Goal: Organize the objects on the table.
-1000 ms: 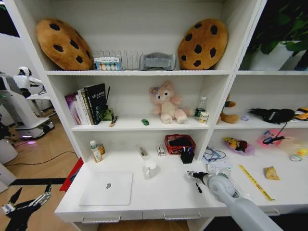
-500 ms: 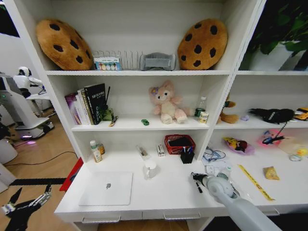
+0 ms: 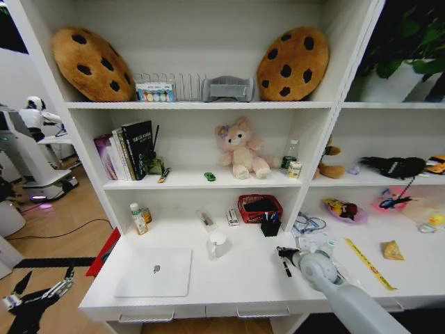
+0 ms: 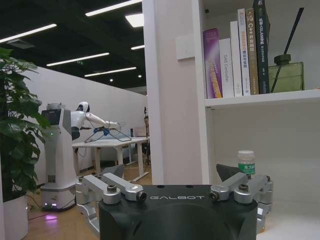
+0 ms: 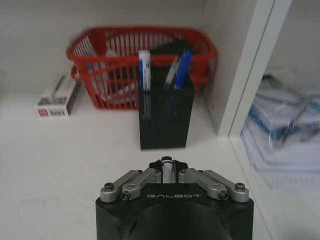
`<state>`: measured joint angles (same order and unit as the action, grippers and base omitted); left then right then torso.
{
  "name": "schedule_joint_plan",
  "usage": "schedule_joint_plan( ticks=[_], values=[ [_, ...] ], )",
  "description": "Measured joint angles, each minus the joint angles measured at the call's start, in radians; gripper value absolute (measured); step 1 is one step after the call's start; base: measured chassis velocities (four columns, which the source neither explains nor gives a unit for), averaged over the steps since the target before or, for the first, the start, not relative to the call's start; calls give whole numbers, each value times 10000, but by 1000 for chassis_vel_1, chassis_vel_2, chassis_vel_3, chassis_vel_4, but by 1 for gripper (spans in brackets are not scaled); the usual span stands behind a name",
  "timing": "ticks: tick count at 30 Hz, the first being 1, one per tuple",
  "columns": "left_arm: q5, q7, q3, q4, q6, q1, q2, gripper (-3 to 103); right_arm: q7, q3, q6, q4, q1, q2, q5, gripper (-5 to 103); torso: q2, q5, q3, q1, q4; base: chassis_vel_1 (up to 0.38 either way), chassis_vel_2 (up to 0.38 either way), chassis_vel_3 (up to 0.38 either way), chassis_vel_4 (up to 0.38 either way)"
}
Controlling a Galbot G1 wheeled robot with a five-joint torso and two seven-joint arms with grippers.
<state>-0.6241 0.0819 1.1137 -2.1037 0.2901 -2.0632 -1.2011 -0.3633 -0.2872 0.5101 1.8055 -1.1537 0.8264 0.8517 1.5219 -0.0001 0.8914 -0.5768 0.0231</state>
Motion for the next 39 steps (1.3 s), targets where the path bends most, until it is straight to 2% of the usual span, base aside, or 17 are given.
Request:
schedule_joint_plan(
  ticks=[2, 3, 4, 6, 7, 8, 9, 11, 12, 14, 15, 17, 22, 31, 39],
  values=[
    [0, 0, 0, 0, 0, 0, 0, 100, 644, 36, -1457, -58, 95, 73, -1688, 10, 0, 0, 0, 0, 1, 0, 0, 0, 0],
    [0, 0, 0, 0, 0, 0, 0, 100, 970, 117, -2496, -325, 261, 163, -2891, 10, 1, -3, 0, 0, -2, 0, 0, 0, 0],
    [0, 0, 0, 0, 0, 0, 0, 100, 970, 117, -2496, -325, 261, 163, -2891, 10, 1, -3, 0, 0, -2, 0, 0, 0, 0],
    [0, 1, 0, 0, 0, 0, 0, 100, 1312, 291, -4188, -1051, 603, 369, -4553, 10, 0, 1, 0, 0, -2, 0, 0, 0, 0],
    [0, 1, 0, 0, 0, 0, 0, 100, 1424, 402, -5034, -1456, 848, 528, -4985, 10, 0, 3, 1, -1, -1, 0, 0, 0, 0],
    [0, 0, 0, 0, 0, 0, 0, 100, 1455, 454, -5433, -1662, 982, 625, -5025, 10, 0, 2, 0, -1, -2, 0, 0, 0, 0],
    [0, 0, 0, 0, 0, 0, 0, 100, 1455, 454, -5433, -1662, 982, 625, -5025, 10, 0, 2, 0, -1, -2, 0, 0, 0, 0],
    [0, 0, 0, 0, 0, 0, 0, 100, 1543, 571, -6262, -2233, 1356, 885, -5109, 10, 0, 0, 0, -1, -2, 0, 0, 0, 0],
    [0, 0, 0, 0, 0, 0, 0, 100, 1543, 571, -6262, -2233, 1356, 885, -5109, 10, 0, 0, 0, -1, -2, 0, 0, 0, 0],
    [0, 0, 0, 0, 0, 0, 0, 100, 1781, 729, -6917, -3053, 1894, 1222, -5160, 10, 0, -1, 0, 0, -2, 0, 0, 0, 0],
    [0, 0, 0, 0, 0, 0, 0, 100, 1781, 729, -6917, -3053, 1894, 1222, -5160, 10, 0, -1, 0, 0, -2, 0, 0, 0, 0],
    [0, 0, 0, 0, 0, 0, 0, 100, 1986, 919, -7382, -3800, 2465, 1560, -5168, 10, 0, 4, 1, -1, -1, 0, 0, 0, 0],
    [0, 1, 0, 0, 0, 0, 0, 100, 2210, 1281, -7673, -4538, 3275, 1915, -5069, 10, 0, 1, 1, -1, -2, 0, 0, 0, 0],
    [0, 0, 0, 0, 0, 0, 0, 100, 2223, 1499, -7648, -4924, 3863, 2160, -4781, 10, 0, -1, 0, -1, -2, 0, 0, 0, 0],
    [0, 0, 0, 0, 0, 0, 1, 100, 2397, 1394, -7858, -5443, 3757, 2279, -4865, 10, 0, 1, 0, -1, 0, 0, 0, 0, 0]
  ],
)
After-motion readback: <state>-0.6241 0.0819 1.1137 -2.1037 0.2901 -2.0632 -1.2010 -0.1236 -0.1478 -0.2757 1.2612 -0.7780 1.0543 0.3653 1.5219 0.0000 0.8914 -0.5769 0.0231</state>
